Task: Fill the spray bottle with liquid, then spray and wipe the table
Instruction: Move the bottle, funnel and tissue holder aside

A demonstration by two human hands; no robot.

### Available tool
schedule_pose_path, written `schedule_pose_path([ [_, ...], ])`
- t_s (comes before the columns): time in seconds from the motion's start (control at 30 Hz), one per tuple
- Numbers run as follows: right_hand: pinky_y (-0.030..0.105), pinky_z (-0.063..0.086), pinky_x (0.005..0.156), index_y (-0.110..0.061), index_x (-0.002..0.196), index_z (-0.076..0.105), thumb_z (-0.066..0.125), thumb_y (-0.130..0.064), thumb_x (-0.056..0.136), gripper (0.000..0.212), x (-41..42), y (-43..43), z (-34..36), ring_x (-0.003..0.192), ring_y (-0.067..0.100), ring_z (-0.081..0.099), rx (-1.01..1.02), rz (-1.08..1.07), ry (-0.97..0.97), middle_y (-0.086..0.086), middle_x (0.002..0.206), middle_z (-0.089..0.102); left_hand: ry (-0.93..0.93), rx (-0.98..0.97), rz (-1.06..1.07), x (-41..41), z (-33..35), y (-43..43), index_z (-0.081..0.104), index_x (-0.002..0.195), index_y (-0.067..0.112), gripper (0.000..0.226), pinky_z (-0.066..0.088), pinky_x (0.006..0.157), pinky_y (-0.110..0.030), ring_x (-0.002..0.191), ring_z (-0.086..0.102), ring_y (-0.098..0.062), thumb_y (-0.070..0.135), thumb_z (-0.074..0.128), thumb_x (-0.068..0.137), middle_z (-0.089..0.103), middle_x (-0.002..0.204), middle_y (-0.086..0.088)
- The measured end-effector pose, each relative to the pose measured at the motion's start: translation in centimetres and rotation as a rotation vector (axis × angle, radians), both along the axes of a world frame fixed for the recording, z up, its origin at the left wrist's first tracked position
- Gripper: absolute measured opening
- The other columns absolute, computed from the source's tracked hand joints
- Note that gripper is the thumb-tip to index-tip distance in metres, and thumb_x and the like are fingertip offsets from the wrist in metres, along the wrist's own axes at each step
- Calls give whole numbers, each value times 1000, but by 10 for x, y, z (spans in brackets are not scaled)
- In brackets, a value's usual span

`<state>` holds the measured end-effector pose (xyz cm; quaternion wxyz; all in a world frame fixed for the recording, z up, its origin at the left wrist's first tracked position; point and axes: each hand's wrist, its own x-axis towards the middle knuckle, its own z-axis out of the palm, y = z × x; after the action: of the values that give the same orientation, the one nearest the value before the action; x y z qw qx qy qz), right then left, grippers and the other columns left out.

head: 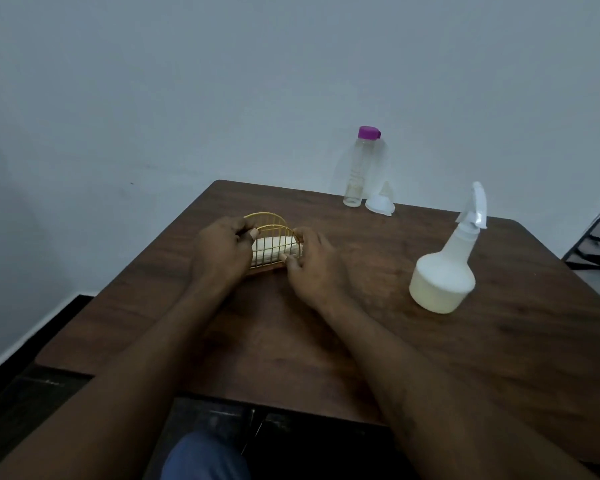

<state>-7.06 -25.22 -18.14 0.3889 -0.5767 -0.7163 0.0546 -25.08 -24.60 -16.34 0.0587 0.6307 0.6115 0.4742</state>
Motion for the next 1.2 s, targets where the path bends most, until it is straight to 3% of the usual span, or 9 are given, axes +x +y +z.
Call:
schedule_pose_path([
  [0.13, 40, 53, 93, -27, 140, 54, 70, -35, 92, 51, -3, -28, -2, 116, 19, 60, -5, 45, -32, -3, 134, 63, -39, 22, 0, -4, 1, -36, 78, 109, 18, 16, 51, 82, -36, 93, 65, -22, 21, 70, 96, 73, 103, -1],
  [0.23, 35, 46, 100, -26, 143, 53, 73, -34, 91, 57, 4, -40, -1, 125, 21, 57, 3, 95, -46, -1, 139, 61, 45, 107, 23, -1, 5, -55, 76, 114, 18, 24, 52, 85, -43, 101, 60, -28, 16, 70, 91, 70, 106, -4],
  [0.33, 36, 51, 96, -28, 140, 55, 72, -37, 91, 53, 22, -50, 3, 113, 20, 64, 7, 48, 6, -4, 138, 62, 101, 236, 47, 22, 16, -65, 74, 117, 20, 31, 51, 87, -45, 108, 52, -30, 18, 70, 86, 67, 111, -4],
  [0.43, 30, 50, 87, -29, 128, 61, 73, -41, 91, 40, 53, -57, 8, 108, 13, 65, 52, -68, 60, -8, 127, 66, 151, 314, -106, 63, 22, -68, 75, 110, 17, 25, 51, 84, -44, 103, 54, -31, 13, 70, 86, 68, 103, -4],
  [0.6, 36, 61, 82, -31, 113, 63, 72, -32, 93, 22, 100, -70, 11, 93, 3, 68, 39, -114, 154, -14, 108, 69, 204, 151, -377, 126, 14, -63, 74, 111, 17, 23, 53, 82, -41, 100, 58, -22, 13, 67, 89, 68, 102, 1],
  [0.8, 29, 59, 77, -31, 98, 68, 71, -19, 90, 15, 137, -79, 4, 82, -3, 67, 114, -202, 178, -18, 89, 72, 281, 97, -430, 168, 7, -58, 72, 113, 25, 21, 41, 73, -28, 100, 61, -15, 27, 64, 94, 68, 108, 7],
  [0.9, 30, 57, 71, -26, 91, 69, 73, -18, 88, 9, 149, -84, 4, 77, 2, 65, 217, -239, 168, -16, 85, 70, 246, 62, -498, 179, 3, -55, 72, 111, 24, 19, 46, 76, -28, 98, 61, -12, 26, 64, 95, 68, 106, 8],
  [1.07, 31, 48, 58, -27, 85, 56, 80, -35, 86, 25, 169, -92, 11, 67, 11, 59, 385, -450, 169, -11, 75, 61, 257, 10, -532, 188, -7, -45, 65, 124, 29, 30, 49, 81, -26, 96, 58, -5, 33, 68, 94, 65, 114, 11],
  [1.2, 36, 51, 79, -21, 112, 54, 83, -56, 77, 58, 193, -82, 18, 98, 19, 60, 229, -609, 293, -4, 107, 60, 296, -55, -594, 198, -14, -31, 56, 136, 29, 50, 52, 89, -33, 99, 58, -8, 45, 73, 91, 61, 125, 8],
])
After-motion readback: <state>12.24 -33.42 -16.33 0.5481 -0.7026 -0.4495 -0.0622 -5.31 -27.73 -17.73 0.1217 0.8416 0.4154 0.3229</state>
